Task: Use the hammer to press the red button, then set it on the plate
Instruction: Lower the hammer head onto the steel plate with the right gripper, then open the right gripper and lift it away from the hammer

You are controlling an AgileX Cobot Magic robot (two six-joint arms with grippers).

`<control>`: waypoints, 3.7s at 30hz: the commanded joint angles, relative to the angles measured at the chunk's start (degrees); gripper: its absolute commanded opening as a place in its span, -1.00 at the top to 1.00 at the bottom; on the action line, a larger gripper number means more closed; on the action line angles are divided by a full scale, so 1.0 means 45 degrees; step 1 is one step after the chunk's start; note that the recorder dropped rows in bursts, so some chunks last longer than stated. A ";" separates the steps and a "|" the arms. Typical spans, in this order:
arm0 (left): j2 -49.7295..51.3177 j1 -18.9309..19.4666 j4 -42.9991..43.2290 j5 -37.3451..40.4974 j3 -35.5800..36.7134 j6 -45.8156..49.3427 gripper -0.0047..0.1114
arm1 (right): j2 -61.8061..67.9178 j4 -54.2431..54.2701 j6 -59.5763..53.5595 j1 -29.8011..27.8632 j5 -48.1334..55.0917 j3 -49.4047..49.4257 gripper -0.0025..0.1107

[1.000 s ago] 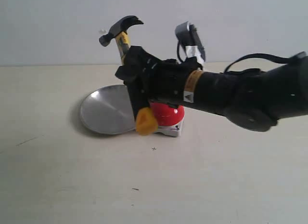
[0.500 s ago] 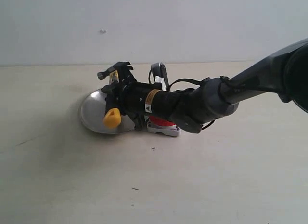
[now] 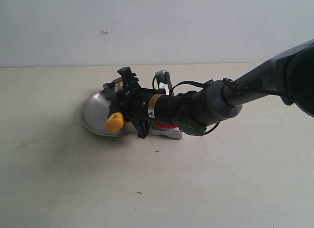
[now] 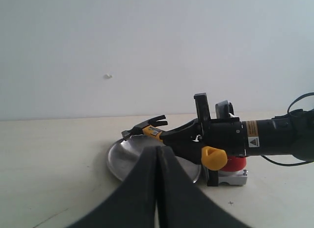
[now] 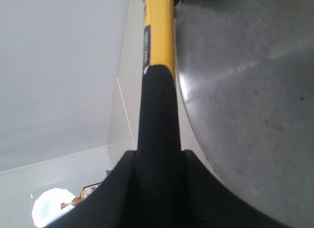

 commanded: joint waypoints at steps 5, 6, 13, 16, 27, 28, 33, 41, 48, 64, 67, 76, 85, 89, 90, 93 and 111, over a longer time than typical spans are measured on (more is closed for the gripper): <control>-0.0083 -0.0099 0.0048 0.0038 0.0035 0.0014 0.92 | -0.0212 -0.0500 0.0227 0.0005 -0.0763 -0.0190 0.63; -0.0083 -0.0099 0.0048 0.0038 0.0035 0.0014 0.92 | -0.0212 -0.0500 0.0227 0.0005 -0.0763 -0.0190 0.54; -0.0083 -0.0099 0.0048 0.0038 0.0035 0.0014 0.92 | -0.0212 -0.1339 0.0538 0.0005 -0.0787 -0.0190 0.01; -0.0083 -0.0099 0.0048 0.0038 0.0035 0.0014 0.92 | -0.0212 -0.2124 0.1200 0.0005 -0.0787 -0.0190 -0.11; -0.0083 -0.0099 0.0048 0.0038 0.0035 0.0014 0.92 | -0.0235 -0.4340 0.1661 -0.0019 -0.1607 -0.0190 -0.19; -0.0083 -0.0099 0.0048 0.0038 0.0035 0.0014 0.92 | -0.0235 -0.4534 0.1661 -0.0019 -0.1461 -0.0190 -0.19; -0.0083 -0.0099 0.0048 0.0038 0.0035 0.0014 0.92 | -0.0235 -0.4609 0.1661 -0.0475 -0.1357 -0.0190 -0.19; -0.0083 -0.0099 0.0048 0.0038 0.0035 0.0014 0.92 | -0.0235 -0.5785 0.1661 -0.1222 -0.1491 0.0096 -0.14; -0.0083 -0.0099 0.0048 0.0038 0.0035 0.0014 0.92 | -0.0235 -0.6262 0.1661 -0.1222 -0.1885 0.0117 -0.14; -0.0083 -0.0099 0.0048 0.0038 0.0035 0.0014 0.92 | -0.0235 -0.9282 0.1661 -0.2184 -0.1067 0.0117 -0.13; -0.0083 -0.0099 0.0048 0.0038 0.0035 0.0014 0.92 | -0.0235 -0.9644 0.1661 -0.2379 -0.1067 0.0117 -0.13; -0.0083 -0.0099 0.0048 0.0038 0.0035 0.0014 0.92 | -0.0235 -1.2122 0.1661 -0.3193 -0.1496 0.0117 -0.13; -0.0083 -0.0099 0.0048 0.0038 0.0035 0.0014 0.92 | -0.0349 -1.3852 0.1661 -0.3892 -0.2993 0.0088 -0.13; -0.0083 -0.0099 0.0048 0.0038 0.0035 0.0014 0.92 | -0.0860 -1.4558 0.1661 -0.4195 -0.3367 0.0088 -0.04; -0.0083 -0.0099 0.0048 0.0038 0.0035 0.0014 0.92 | -0.0984 -1.4725 0.1661 -0.4248 -0.3404 0.0088 -0.01; -0.0083 -0.0099 0.0048 0.0038 0.0035 0.0014 0.92 | -0.1437 -1.5289 0.1661 -0.4529 -0.3903 0.0088 0.06; -0.0083 -0.0099 0.0048 0.0038 0.0035 0.0014 0.92 | -0.6408 -1.5593 -0.1191 -0.5171 -0.2716 0.2044 0.96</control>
